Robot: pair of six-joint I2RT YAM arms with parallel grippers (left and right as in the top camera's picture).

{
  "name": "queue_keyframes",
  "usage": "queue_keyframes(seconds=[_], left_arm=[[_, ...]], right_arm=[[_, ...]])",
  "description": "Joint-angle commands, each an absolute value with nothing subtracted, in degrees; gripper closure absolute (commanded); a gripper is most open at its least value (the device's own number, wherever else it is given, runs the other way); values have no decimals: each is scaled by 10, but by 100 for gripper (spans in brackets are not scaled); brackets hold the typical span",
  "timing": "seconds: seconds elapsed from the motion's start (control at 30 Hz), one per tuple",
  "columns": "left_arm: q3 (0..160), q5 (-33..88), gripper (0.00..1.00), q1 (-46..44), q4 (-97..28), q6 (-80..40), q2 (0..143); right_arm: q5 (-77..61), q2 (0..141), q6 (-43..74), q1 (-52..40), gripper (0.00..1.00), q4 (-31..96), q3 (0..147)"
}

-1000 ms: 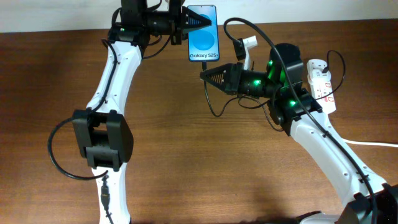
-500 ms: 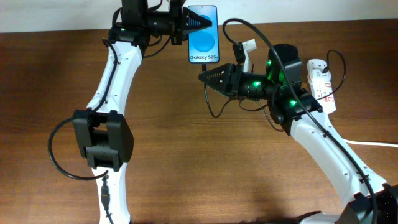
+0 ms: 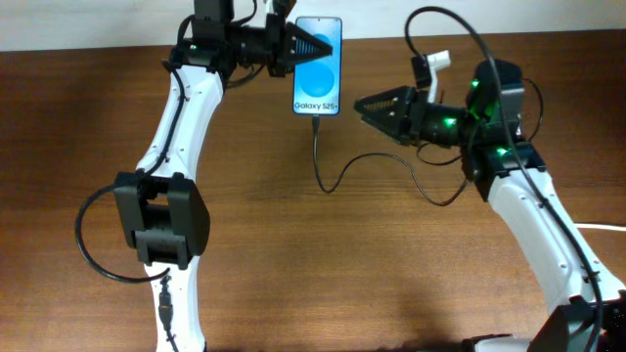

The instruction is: Plug charger to phone and switch on socket

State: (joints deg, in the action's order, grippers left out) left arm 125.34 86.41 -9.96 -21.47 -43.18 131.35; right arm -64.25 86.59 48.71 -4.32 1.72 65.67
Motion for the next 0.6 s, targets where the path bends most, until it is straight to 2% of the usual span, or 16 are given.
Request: queue_keyframes(seconds=[0.0, 0.23, 0.47, 0.57], left_arm=[[1212, 861, 100, -96, -274, -324, 1293], [1124, 670, 100, -96, -390, -262, 1293], [1060, 515, 100, -103, -470, -142, 1294], [1039, 455, 100, -116, -475, -140, 1294]], right_arm=[[-652, 866, 404, -31, 22, 75, 658], [-557, 866, 315, -30, 21, 213, 658], [-537, 866, 302, -30, 20, 236, 658], [-537, 866, 302, -30, 20, 236, 658]])
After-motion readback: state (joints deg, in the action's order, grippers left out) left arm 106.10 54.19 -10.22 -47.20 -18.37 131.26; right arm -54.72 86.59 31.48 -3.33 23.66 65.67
